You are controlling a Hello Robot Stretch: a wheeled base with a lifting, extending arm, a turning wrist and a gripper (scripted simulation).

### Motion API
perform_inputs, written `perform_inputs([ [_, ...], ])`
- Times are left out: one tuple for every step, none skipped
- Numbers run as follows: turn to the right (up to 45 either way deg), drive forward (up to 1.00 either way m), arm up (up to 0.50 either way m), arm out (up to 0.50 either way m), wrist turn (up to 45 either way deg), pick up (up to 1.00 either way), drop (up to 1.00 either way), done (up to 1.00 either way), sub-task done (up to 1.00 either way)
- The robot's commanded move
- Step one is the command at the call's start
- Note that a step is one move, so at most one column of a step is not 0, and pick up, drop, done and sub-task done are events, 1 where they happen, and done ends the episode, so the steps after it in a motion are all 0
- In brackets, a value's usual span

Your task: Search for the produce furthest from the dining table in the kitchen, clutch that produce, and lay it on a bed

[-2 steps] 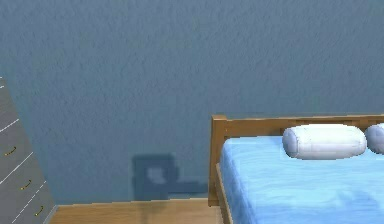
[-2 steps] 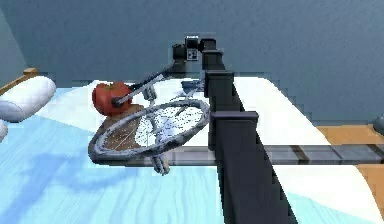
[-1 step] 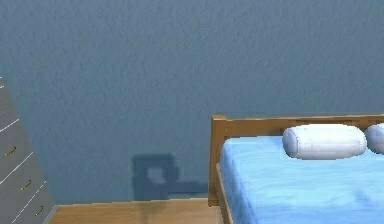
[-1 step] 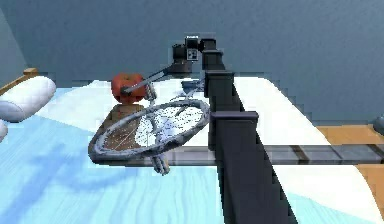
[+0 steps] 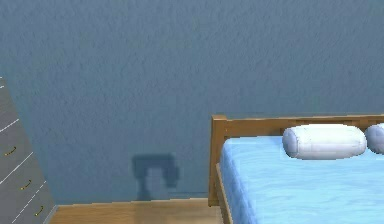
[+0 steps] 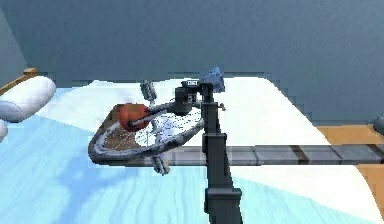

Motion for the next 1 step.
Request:
perform_inputs([
  [0.0, 0.0, -0.32, 0.0, 0.0, 0.0, 0.0, 0.0, 0.0],
])
